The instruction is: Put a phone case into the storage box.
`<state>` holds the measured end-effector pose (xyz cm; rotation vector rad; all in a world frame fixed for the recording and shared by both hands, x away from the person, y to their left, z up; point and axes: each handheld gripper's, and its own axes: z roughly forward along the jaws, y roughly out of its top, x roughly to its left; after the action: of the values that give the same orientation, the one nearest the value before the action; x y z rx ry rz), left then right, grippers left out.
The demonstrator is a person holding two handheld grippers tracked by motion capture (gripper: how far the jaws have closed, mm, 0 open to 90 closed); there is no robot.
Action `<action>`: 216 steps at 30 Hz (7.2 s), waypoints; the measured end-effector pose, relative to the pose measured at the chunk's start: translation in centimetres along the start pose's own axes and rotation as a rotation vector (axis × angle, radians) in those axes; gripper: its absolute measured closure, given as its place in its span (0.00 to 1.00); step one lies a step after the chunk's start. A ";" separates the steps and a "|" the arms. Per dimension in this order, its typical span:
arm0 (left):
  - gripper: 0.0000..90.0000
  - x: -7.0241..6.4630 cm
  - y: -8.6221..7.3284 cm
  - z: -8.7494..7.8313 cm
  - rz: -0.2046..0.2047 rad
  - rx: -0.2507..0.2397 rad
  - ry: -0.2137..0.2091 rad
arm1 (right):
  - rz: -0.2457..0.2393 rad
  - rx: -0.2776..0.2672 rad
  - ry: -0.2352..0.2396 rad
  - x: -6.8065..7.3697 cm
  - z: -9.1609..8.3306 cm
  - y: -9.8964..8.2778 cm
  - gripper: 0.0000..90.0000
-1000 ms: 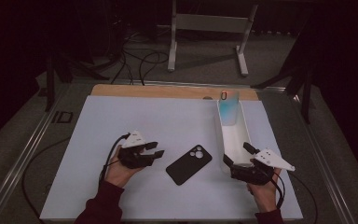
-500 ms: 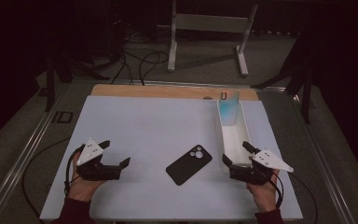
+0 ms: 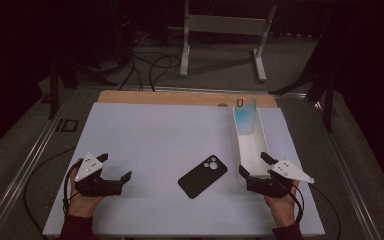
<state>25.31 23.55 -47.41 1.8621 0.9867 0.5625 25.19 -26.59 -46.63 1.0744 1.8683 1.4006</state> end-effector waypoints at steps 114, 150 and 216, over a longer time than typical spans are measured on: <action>0.17 -13.3 6.9 15.8 0.172 0.323 -0.209 | 0.075 0.058 0.027 -0.7 -0.3 1.4 0.10; 0.17 -16.8 12.0 14.2 0.288 0.123 -0.304 | 0.154 0.136 0.125 0.1 2.5 4.8 0.12; 0.05 -15.3 11.7 14.3 0.223 0.126 -0.491 | 0.112 0.011 0.348 1.7 1.1 7.4 0.91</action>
<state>31.38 0.74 -43.42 2.0997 0.5017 0.1534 27.15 -23.63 -39.87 1.0029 2.0832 1.7347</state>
